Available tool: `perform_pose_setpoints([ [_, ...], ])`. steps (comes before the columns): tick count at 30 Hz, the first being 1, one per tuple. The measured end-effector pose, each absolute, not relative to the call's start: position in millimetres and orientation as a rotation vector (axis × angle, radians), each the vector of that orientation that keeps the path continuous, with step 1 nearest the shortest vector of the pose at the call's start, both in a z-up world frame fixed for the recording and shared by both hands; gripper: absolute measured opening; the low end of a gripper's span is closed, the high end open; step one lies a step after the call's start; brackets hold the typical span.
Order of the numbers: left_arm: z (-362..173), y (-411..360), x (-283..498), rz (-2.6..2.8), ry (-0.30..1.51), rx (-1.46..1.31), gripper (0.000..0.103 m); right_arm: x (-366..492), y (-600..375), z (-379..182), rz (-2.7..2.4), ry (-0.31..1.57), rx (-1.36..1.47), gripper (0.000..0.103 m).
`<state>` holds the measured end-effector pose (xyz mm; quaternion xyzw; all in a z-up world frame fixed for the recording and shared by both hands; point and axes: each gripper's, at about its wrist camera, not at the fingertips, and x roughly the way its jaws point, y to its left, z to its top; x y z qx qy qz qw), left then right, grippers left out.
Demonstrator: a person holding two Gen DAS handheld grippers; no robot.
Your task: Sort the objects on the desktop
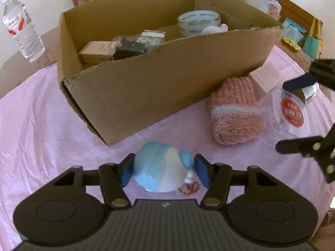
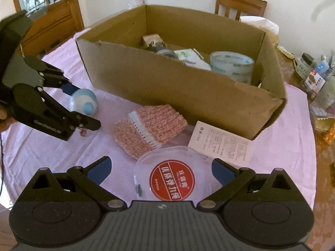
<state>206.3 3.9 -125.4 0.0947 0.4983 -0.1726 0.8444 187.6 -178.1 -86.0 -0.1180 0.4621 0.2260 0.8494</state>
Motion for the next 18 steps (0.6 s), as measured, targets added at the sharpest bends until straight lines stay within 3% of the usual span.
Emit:
perform_pose_setpoints([
  [18, -125.0, 5.9, 200.1, -0.496, 1.035, 0.301, 0.057, 184.0, -168.6, -101.9, 0.532, 1.063, -0.309, 0.103],
])
